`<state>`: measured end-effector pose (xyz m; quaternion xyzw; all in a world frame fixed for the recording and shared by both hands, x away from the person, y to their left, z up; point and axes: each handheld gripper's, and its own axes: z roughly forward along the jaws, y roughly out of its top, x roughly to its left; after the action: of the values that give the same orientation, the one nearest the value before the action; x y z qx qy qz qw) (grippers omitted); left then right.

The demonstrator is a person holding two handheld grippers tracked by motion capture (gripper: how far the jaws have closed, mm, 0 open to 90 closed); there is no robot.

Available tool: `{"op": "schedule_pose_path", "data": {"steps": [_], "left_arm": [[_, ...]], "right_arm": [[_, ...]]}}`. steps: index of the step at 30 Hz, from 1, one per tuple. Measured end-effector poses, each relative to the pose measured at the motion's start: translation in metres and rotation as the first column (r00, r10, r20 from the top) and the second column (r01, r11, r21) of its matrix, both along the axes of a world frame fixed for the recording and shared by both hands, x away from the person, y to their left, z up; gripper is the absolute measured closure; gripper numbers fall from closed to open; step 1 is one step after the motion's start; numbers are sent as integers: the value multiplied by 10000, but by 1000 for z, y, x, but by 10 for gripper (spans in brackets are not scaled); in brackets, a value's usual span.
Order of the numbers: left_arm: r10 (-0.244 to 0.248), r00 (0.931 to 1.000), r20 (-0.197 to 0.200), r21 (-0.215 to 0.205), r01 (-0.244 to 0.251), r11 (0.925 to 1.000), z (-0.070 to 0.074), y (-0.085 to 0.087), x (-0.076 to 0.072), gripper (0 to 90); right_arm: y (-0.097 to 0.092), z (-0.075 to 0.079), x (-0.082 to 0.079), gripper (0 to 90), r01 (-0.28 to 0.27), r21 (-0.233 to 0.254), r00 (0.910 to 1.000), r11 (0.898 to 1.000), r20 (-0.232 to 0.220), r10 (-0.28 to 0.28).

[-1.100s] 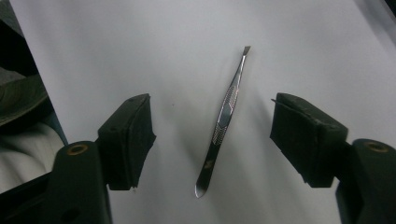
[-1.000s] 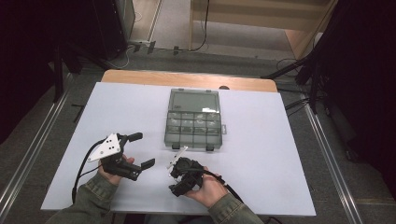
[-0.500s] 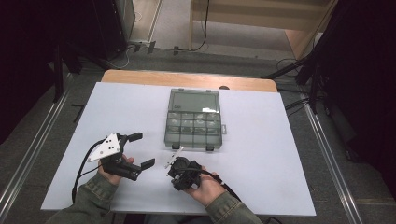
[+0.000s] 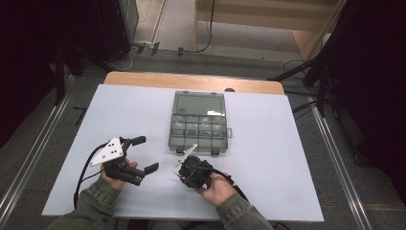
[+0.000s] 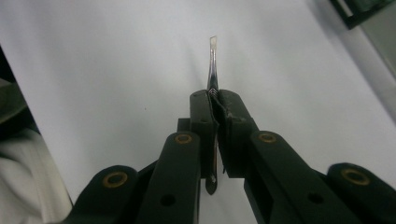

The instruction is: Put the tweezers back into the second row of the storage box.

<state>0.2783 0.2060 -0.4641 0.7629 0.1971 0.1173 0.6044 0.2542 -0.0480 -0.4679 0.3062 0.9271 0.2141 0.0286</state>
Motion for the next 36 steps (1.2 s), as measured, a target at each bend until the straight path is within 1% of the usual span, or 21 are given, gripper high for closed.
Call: {"op": "schedule_pose_path", "data": {"steps": [3, 4, 5, 9, 13, 14, 15, 20, 22, 26, 28, 29, 36], "left_arm": [[18, 10000, -12, -23, -18, 10000, 0, -1, 0, 0], [25, 10000, -5, -24, -25, 10000, 0, -1, 0, 0], [26, 10000, -12, -18, -26, 10000, 0, -1, 0, 0], [23, 10000, -39, -16, -23, 10000, 0, 0, 0, 0], [9, 10000, -21, -15, -9, 10000, 0, 0, 0, 0], [6, 10000, -17, -2, -6, 10000, 0, 0, 0, 0], [12, 10000, -9, -5, -12, 10000, 0, 0, 0, 0], [-1, 10000, -29, -22, 1, 10000, 0, 0, 0, 0], [-9, 10000, -14, -9, 9, 10000, 0, 0, 0, 0], [-23, 10000, -30, -19, 23, 10000, 0, 0, 0, 0], [-22, 10000, -17, -4, 22, 10000, 0, 0, 0, 0], [-18, 10000, -20, -5, 18, 10000, 0, 0, 0, 0], [-15, 10000, -54, -33, 15, 10000, 0, 0, 0, 0]], "right_arm": [[-6, 3, 2, 876, 77, 152, 9998, 9999, 197, -80], [-7, 4, 3, 876, 107, 237, 9999, 9997, 113, -109], [-8, 5, 3, 876, 112, 259, 9998, 9996, 136, -116], [-10, 11, 6, 876, 27, 265, 9997, 9996, 255, -34], [-8, 21, 11, 876, -72, 290, 9990, 9996, 445, 59], [-7, 23, 12, 876, -44, 279, 9991, 9996, 416, 32], [-7, 25, 14, 876, -91, 274, 9987, 9996, 496, 78], [-8, 31, 24, 876, -22, 265, 9984, 9996, 562, 7], [-10, 33, 28, 876, 41, 316, 9986, 9995, 528, -57], [-13, 38, 35, 876, -10, 309, 9989, 9995, 460, -4], [-14, 41, 38, 875, 1, 238, 9988, 9997, 496, -12], [-15, 42, 39, 875, 31, 186, 9983, 9998, 585, -42], [-18, 51, 51, 875, 96, 245, 9972, 9997, 744, -114]]}}
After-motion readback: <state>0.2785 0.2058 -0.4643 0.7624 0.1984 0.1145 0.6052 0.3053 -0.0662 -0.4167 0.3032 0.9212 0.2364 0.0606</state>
